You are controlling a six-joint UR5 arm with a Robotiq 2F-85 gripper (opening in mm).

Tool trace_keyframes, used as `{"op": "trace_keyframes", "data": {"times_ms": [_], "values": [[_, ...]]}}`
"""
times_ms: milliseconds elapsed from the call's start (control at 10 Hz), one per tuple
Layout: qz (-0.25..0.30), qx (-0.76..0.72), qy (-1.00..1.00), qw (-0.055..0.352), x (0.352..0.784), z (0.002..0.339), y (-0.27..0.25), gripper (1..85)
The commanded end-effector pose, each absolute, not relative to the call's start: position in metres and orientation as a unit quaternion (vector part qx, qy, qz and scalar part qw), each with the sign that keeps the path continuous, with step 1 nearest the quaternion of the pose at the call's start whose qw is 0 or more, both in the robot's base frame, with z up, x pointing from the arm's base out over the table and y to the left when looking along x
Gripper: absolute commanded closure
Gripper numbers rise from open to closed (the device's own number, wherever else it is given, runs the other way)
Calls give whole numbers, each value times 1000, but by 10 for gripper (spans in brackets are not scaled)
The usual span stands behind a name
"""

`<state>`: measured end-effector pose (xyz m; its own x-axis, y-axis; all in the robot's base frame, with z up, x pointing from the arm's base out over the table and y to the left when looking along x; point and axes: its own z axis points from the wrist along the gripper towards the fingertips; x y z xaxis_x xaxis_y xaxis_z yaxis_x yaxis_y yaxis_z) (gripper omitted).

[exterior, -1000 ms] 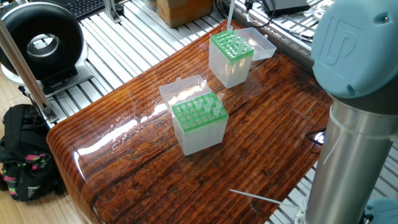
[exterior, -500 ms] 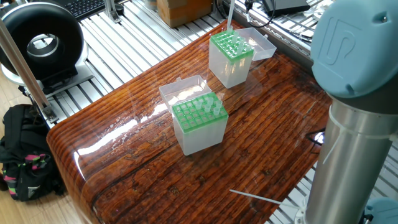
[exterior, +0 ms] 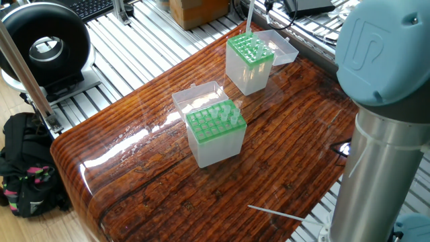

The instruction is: Transfer all large pipette tips from one holder to another

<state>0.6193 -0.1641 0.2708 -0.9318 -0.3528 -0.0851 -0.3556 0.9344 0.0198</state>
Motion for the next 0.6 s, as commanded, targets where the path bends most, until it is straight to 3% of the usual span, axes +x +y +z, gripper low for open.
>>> {"op": "trace_keyframes", "data": {"times_ms": [0,500], "values": [[21,-182,982,41,619,270,-162,847],[23,-192,980,41,619,269,-161,830]]}}
